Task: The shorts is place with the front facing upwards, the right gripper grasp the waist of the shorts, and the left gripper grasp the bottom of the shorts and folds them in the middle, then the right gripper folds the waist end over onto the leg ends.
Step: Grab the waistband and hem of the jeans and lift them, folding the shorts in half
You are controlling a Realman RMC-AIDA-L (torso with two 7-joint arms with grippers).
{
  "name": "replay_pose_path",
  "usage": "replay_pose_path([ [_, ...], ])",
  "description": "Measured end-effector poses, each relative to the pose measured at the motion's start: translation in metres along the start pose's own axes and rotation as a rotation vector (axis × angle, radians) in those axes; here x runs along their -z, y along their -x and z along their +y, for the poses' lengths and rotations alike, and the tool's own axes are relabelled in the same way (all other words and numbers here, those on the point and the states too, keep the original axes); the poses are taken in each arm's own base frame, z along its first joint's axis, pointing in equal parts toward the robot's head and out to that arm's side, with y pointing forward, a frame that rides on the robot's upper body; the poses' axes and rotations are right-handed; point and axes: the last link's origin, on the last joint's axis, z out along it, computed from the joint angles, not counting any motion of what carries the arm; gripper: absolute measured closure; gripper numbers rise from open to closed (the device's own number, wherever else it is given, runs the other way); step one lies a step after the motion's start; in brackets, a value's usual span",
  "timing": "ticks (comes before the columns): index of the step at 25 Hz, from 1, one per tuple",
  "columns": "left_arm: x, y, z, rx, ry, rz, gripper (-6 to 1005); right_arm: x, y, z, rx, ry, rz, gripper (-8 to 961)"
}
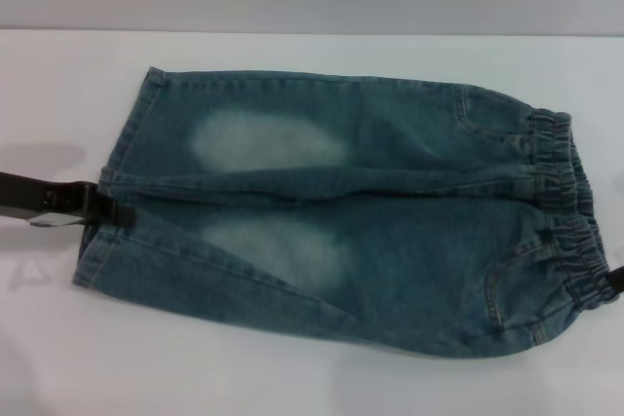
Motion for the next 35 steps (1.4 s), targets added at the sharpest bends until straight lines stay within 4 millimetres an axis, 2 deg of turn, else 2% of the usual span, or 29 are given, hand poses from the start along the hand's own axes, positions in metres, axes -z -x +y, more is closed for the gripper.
replay_pose_path([
  [9, 0.0, 0.001, -0.001, -0.001, -0.003, -0.004, 983, -0.012, 0.002, 0.004, 0.01, 0.0, 0.004, 228],
  [35, 0.0, 0.008, -0.004, -0.006, -0.002, -0.009, 983, -0.03, 0.008, 0.011, 0.043, -0.003, 0.019, 227],
])
